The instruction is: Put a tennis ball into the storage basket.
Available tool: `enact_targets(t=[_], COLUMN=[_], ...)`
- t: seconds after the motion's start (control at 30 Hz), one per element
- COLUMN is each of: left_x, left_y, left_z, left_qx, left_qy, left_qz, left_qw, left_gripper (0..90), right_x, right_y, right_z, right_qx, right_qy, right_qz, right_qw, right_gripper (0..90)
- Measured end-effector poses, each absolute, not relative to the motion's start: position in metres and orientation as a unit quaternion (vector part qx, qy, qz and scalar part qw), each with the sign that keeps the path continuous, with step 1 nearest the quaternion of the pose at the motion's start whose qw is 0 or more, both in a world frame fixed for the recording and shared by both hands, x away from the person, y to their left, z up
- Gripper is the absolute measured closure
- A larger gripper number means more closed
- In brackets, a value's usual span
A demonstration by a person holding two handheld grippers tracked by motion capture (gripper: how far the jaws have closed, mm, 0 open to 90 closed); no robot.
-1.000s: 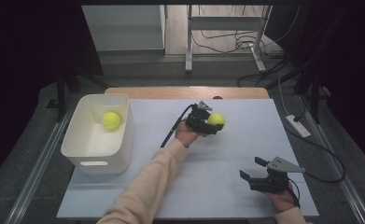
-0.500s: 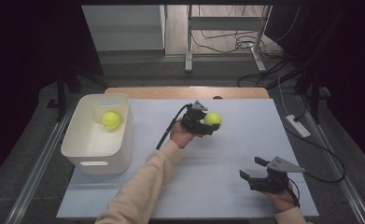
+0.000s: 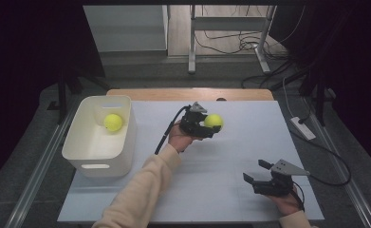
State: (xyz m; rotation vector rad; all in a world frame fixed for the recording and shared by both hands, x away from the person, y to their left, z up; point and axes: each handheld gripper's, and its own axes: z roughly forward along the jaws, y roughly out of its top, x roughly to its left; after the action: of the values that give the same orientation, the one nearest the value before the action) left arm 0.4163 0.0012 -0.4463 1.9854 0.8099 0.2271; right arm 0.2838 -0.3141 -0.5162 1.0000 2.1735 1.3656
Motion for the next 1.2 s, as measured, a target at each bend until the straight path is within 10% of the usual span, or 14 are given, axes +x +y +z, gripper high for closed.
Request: enact_targets(t=[1.2], left_x=[0.393], left_y=[0.043], left_z=[-0.426], left_qx=[0.795], left_qy=[0.341], left_qz=[0.115], left_qw=[0.488], left_gripper=[28.0], right_x=[0.282], right_y=[-0.315], right_z=[-0.516], right_qx=[0.359], right_qy=[0.773], right_qz=[0.486], right_qw=[0.194], right_gripper=[14.1])
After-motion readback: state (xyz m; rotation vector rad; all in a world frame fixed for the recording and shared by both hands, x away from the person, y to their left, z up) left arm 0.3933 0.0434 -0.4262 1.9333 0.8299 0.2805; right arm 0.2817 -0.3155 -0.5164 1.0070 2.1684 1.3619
